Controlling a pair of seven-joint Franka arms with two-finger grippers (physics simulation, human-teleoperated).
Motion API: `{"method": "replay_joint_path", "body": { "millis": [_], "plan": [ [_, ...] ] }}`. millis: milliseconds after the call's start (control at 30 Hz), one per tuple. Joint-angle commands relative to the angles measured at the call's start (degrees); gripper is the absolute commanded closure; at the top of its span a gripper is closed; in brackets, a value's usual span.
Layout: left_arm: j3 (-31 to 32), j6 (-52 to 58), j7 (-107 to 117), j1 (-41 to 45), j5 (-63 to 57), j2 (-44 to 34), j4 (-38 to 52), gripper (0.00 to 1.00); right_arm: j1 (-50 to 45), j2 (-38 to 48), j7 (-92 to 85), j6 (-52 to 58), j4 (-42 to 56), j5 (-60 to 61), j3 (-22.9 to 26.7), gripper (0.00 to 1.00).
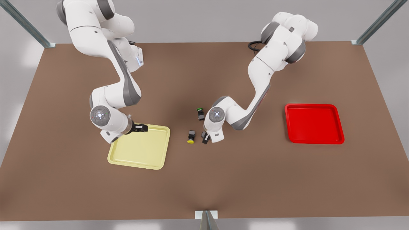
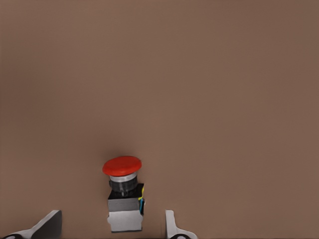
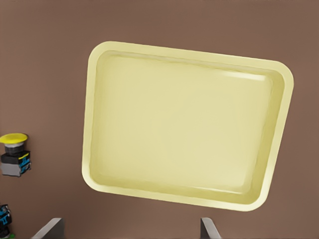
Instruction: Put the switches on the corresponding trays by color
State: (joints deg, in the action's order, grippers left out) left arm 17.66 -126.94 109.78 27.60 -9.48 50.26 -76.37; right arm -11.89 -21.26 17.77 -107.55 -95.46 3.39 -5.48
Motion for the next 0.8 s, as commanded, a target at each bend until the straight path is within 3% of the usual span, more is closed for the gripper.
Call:
{"method": "replay_joint_path", "body": {
  "millis": [0,233,400,633,767],
  "plan": [
    [0.0,-0.68,0.0,0.0,-0.1,0.01,-0.18,0.0,-0.94,-0.1,0.95,-0.2,0.01,-0.05,0.03,0.0],
    [0.09,-1.65,1.14,1.32,-0.1,0.45,-2.99,0.01,-3.32,-1.76,4.2,-3.27,-2.45,0.13,0.03,0.0],
    [0.0,-2.96,2.11,2.55,-1.24,1.68,-2.64,0.01,-2.7,-7.39,4.2,-7.76,-2.01,0.48,0.03,0.0],
    [-0.17,-3.23,5.19,3.69,-4.66,5.2,2.54,0.01,-2.62,-7.48,3.5,-7.23,0.45,0.3,0.55,0.0],
    [-0.17,-3.23,4.22,3.69,-7.83,5.29,2.02,0.12,-2.79,-7.57,3.41,-7.23,0.45,0.39,0.47,0.0]
  ]
}}
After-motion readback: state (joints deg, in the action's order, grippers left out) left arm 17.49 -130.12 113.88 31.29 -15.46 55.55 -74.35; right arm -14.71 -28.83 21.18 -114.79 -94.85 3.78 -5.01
